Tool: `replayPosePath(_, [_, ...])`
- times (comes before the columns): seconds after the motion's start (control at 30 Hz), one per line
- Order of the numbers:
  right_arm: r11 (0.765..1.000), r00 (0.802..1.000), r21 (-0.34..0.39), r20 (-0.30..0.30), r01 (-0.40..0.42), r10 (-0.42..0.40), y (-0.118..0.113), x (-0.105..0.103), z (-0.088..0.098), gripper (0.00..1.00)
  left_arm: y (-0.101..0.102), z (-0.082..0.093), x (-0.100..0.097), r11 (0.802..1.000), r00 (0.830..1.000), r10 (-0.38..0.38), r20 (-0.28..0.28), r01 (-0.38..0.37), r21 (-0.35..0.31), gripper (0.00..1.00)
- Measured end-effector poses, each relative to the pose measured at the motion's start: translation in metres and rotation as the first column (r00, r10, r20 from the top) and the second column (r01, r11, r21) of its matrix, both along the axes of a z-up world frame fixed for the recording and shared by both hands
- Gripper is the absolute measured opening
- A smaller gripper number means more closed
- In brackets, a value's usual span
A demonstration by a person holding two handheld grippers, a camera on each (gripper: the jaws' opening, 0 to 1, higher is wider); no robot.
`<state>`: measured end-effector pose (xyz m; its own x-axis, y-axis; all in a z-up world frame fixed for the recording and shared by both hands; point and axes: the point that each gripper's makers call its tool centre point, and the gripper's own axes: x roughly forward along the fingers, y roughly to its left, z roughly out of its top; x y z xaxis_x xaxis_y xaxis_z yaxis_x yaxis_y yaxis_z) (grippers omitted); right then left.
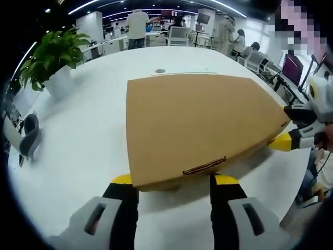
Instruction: Operate the shoe box by opening the lid, removing the specified soft item, and placing it in the target area until the item is outside and the box remains undamaged.
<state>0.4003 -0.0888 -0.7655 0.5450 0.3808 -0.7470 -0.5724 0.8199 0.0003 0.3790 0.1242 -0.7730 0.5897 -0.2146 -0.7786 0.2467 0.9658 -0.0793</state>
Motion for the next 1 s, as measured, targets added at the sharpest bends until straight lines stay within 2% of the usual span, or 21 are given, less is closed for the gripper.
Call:
replayPosePath(0.2, [1.0,1.0,-0.004,-0.005,-0.004,0.004,0.002,-0.004,0.0,0.67,0.002,0.0,-0.006,1.0,1.0,0.007,0.019,-0.007,-0.002,0.54])
replayPosePath(0.6, [1.0,1.0,0.003,0.002,0.009,-0.009,0.006,-0.017,0.0,0.67,0.007,0.0,-0.015,1.0,1.0,-0.017,0.02,0.017,-0.004,0.54])
replayPosePath(0.8, [1.0,1.0,-0.01,-0.007,0.013,-0.013,0.01,-0.02,0.0,0.68,0.011,-0.001,-0.019,1.0,0.999,-0.015,0.033,0.014,0.023,0.51])
replayPosePath(1.0, [1.0,1.0,-0.006,-0.004,0.009,-0.009,0.012,-0.022,-0.001,0.68,0.014,0.0,-0.023,1.0,1.0,-0.014,0.023,0.014,0.008,0.51])
